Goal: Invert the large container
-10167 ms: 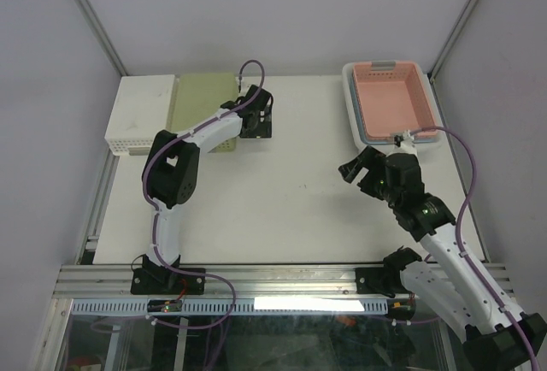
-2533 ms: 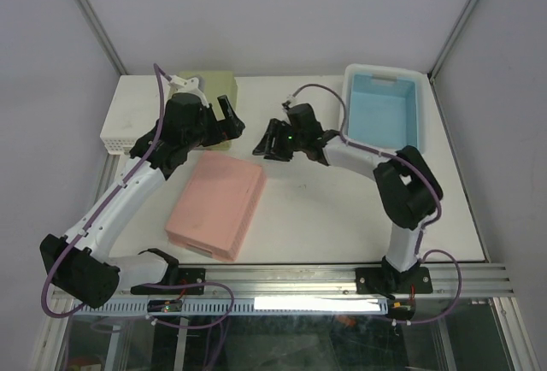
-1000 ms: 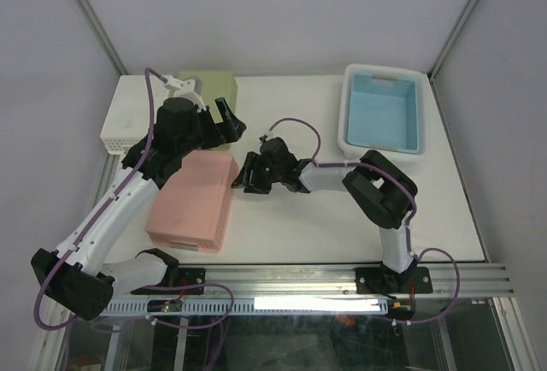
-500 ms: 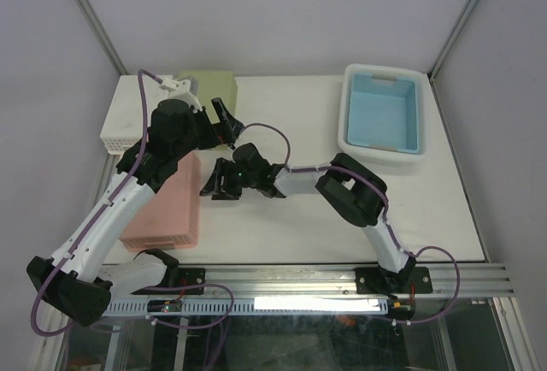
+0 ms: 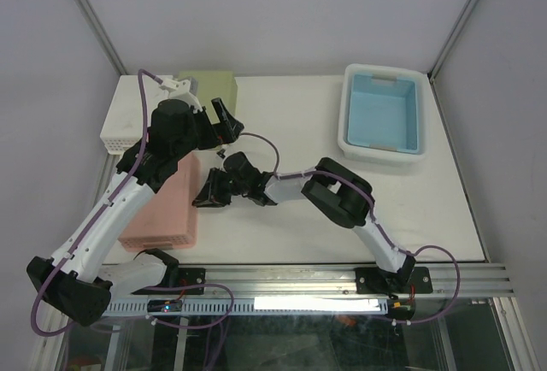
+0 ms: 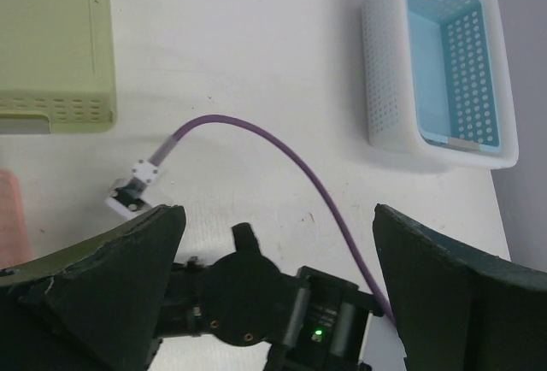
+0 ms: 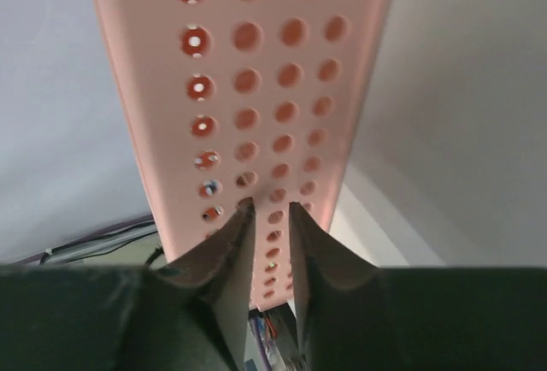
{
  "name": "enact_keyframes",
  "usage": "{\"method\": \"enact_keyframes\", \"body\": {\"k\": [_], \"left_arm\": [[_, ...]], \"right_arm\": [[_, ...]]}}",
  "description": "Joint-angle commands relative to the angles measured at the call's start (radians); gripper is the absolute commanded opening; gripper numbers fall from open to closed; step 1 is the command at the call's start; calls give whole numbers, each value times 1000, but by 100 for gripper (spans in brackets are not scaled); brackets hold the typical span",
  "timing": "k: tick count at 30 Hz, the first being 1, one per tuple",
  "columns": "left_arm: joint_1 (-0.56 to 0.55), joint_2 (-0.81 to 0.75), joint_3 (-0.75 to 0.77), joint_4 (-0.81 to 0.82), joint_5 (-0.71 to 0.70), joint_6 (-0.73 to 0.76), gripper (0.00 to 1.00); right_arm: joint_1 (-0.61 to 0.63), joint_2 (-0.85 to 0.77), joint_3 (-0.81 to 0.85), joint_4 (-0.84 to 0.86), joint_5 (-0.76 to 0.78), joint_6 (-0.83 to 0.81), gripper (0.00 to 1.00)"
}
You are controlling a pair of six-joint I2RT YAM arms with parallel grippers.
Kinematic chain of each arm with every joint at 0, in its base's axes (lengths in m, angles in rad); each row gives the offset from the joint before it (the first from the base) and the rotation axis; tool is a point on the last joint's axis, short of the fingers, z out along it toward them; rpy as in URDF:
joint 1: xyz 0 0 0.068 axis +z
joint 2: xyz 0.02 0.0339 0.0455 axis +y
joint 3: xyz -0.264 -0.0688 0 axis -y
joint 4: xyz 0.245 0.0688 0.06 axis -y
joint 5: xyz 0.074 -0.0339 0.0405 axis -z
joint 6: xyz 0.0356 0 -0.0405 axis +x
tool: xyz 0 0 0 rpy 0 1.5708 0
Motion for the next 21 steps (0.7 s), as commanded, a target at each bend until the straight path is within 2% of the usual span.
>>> {"method": "enact_keyframes", "body": {"k": [1, 5, 15, 21], "left_arm": [[-9, -38, 32, 11, 14, -11, 99], [-9, -52, 36, -3, 2, -10, 99], [-9, -42, 38, -8, 6, -9, 99], [-9, -53, 40, -8, 0, -8, 99]], "right_arm": [[38, 111, 201, 67, -43, 33, 23], [42, 165, 311, 44, -69, 40, 21], [17, 140, 258, 55, -15, 40, 20], [29, 247, 454, -16, 4, 47, 21]]}}
